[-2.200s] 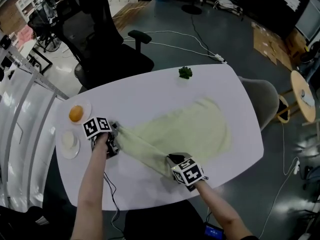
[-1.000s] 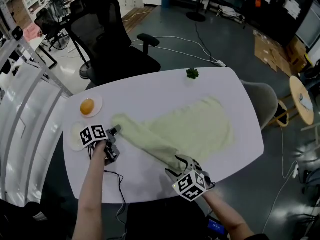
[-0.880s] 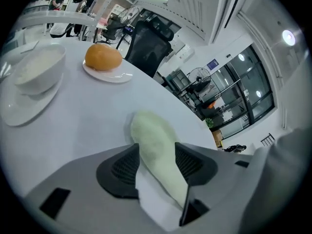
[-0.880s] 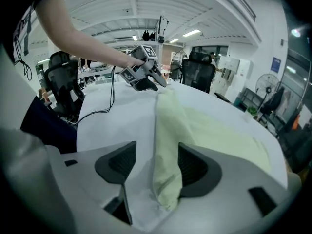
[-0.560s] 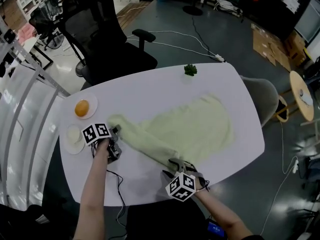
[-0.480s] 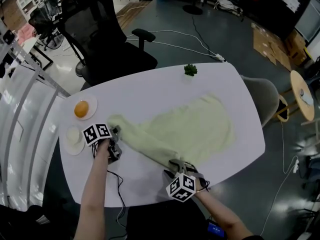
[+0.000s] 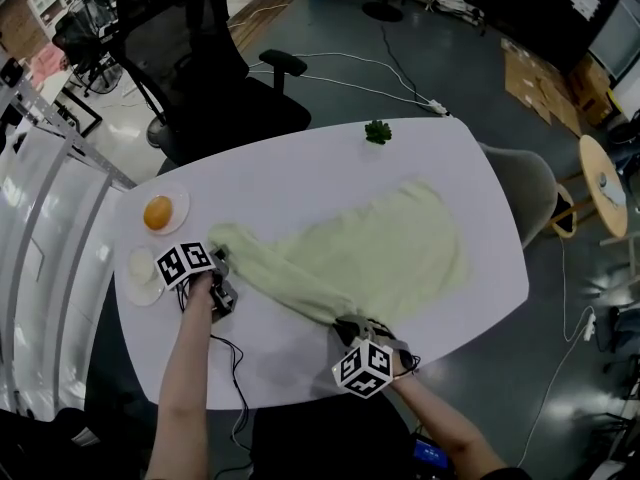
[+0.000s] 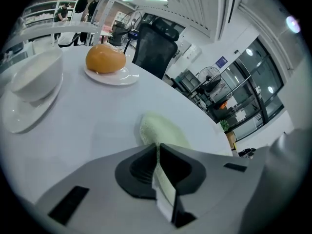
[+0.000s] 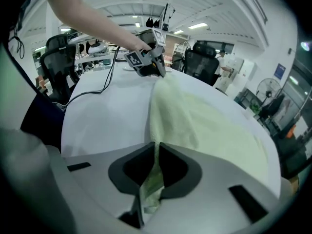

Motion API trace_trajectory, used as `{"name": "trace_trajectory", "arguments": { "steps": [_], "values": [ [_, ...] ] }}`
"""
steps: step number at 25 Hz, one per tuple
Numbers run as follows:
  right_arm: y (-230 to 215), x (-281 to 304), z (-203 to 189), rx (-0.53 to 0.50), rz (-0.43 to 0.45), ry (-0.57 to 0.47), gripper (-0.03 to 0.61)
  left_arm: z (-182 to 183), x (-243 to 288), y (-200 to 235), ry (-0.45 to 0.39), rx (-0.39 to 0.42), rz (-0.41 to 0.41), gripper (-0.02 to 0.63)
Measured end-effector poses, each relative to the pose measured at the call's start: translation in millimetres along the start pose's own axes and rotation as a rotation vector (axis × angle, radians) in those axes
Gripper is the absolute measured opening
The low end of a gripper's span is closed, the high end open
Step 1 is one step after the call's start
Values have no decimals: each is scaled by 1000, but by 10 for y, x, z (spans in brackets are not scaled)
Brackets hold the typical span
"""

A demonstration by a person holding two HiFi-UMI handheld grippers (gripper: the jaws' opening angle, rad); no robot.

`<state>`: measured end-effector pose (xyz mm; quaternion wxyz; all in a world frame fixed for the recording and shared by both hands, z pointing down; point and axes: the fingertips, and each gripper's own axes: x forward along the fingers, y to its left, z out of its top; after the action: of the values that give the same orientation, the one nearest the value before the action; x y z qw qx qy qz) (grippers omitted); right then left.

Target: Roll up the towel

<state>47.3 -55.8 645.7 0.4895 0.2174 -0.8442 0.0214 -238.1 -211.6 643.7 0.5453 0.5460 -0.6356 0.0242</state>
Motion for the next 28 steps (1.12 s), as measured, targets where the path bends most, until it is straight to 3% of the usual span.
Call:
{"name": "trace_trajectory", "arguments": {
  "steps": [11,21,24,28],
  "values": [
    [172,-244,180,0,-17,-42,30,98,-376,187,-48,-15,-37,32],
    [713,-274,271,80,149,-86,29,11,-688,668,-28,-85,30,32],
    [636,-277,290,120,174,-104,31,44,-689,577,-33,-102,19,34],
    [427,-345,326,233,215,-148,34,154,-647,270,-39,-48,6,34]
  ]
}}
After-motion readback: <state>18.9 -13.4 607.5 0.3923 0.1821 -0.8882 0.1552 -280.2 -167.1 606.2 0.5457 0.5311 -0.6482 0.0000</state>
